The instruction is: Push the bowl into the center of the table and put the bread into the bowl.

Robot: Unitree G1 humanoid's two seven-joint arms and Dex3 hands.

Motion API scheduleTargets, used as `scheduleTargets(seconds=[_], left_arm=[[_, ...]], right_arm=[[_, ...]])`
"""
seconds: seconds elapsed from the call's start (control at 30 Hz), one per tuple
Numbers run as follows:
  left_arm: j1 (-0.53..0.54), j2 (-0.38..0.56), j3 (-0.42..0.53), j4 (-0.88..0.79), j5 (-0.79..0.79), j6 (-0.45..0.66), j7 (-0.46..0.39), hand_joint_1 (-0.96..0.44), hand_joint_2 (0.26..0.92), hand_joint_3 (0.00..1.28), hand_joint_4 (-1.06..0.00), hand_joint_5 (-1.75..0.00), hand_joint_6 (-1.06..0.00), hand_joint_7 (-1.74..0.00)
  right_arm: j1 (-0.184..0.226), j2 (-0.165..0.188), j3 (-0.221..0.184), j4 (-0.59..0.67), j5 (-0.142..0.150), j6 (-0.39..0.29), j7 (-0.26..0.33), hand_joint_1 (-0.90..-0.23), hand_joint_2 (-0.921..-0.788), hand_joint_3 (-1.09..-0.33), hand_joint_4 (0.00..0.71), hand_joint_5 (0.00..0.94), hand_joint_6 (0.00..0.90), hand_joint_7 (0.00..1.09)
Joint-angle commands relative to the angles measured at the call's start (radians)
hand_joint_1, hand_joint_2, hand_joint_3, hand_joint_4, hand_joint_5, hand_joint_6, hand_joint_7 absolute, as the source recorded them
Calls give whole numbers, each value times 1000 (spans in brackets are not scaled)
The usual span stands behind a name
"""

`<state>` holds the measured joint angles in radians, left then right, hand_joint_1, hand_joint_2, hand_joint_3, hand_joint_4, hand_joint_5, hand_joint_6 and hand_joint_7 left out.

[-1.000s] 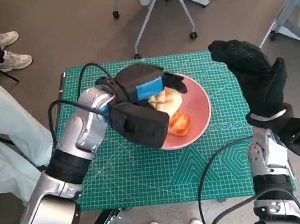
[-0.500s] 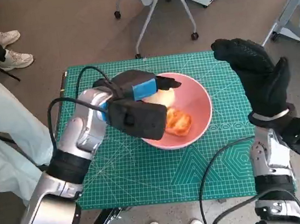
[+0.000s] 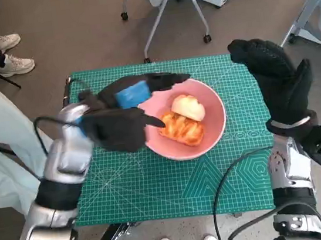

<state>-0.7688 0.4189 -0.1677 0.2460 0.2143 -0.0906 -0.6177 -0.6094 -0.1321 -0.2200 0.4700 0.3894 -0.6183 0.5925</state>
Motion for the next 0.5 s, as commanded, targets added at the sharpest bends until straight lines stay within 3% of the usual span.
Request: scheduleTargets(seconds=[0.03,0.13,0.33,0.37,0.4,0.5], left_arm=[[56,-50,106,-2,-170,-138,31,-332,866,1,-183,0,-242,0],[84,-115,162,19,-257,-245,84,-374,886,14,-178,0,-258,-10],[117,-213,221,28,-373,-323,155,-568,918,300,-186,-8,-295,-64],[123,-229,230,27,-395,-322,162,-589,919,335,-187,-8,-262,-127],[132,-248,240,19,-425,-312,169,-619,919,386,-188,-8,-167,-312],[147,-281,251,-1,-468,-299,185,-667,920,457,-196,-12,-54,-525]], right_arm=[[2,-5,5,-11,-7,20,-20,-687,-921,-722,179,3,71,448],[-8,-3,11,-23,-11,32,-34,-685,-921,-724,179,3,70,447],[-26,-1,24,-46,-23,52,-60,-681,-921,-734,176,1,63,451],[-28,0,26,-50,-25,55,-64,-680,-921,-736,176,1,62,452],[-32,-1,29,-55,-29,56,-69,-678,-921,-738,177,2,61,454],[-39,-4,35,-66,-35,58,-75,-667,-921,-742,179,3,57,459]])
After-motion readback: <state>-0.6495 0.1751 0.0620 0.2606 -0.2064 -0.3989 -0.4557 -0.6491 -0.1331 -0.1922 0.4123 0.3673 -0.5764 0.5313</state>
